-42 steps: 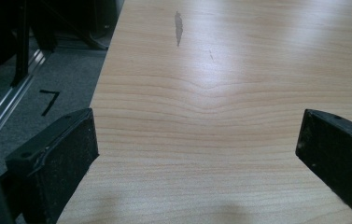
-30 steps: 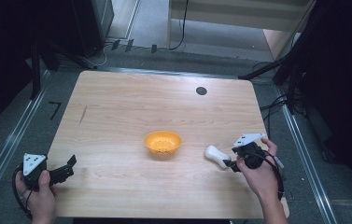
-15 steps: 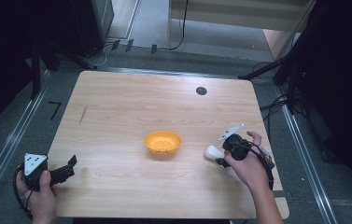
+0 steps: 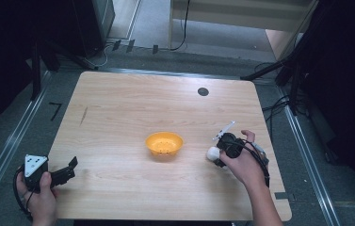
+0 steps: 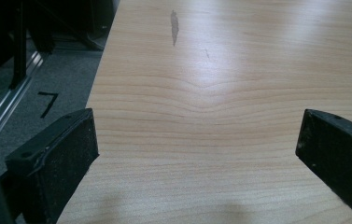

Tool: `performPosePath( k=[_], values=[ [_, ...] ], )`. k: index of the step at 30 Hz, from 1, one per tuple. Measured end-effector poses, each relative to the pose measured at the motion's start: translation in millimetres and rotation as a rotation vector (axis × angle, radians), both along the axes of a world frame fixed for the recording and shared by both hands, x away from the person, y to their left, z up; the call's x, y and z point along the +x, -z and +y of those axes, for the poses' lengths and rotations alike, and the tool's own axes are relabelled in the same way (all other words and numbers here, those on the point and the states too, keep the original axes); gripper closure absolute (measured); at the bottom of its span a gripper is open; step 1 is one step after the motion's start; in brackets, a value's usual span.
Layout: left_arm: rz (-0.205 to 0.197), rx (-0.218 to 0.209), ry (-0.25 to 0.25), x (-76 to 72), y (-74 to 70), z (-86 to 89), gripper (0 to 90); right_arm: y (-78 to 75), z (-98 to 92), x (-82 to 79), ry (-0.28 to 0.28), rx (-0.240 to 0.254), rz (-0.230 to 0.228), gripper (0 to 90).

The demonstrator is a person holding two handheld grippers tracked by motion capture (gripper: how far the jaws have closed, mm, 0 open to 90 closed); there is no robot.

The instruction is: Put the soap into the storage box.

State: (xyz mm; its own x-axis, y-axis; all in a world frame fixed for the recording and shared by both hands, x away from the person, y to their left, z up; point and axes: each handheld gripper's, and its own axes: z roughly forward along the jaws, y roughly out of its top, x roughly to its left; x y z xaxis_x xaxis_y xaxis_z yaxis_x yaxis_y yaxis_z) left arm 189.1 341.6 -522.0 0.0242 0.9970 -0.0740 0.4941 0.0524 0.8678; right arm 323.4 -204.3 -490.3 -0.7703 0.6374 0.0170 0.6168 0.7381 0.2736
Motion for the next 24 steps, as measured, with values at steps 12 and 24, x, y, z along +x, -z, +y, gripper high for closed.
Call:
performPosePath(
  k=[12, 24],
  values=[
    [-0.003, 0.010, 0.002, 0.2, 0.1, -1.3, 0.0, 10.0, 2.2, 4.3, -0.010, -0.040, 0.039, 47.4],
    [-0.001, 0.018, 0.004, 0.1, 0.1, -1.8, 0.0, 16.0, 4.0, 5.7, -0.027, -0.046, 0.042, 48.9]
  ],
)
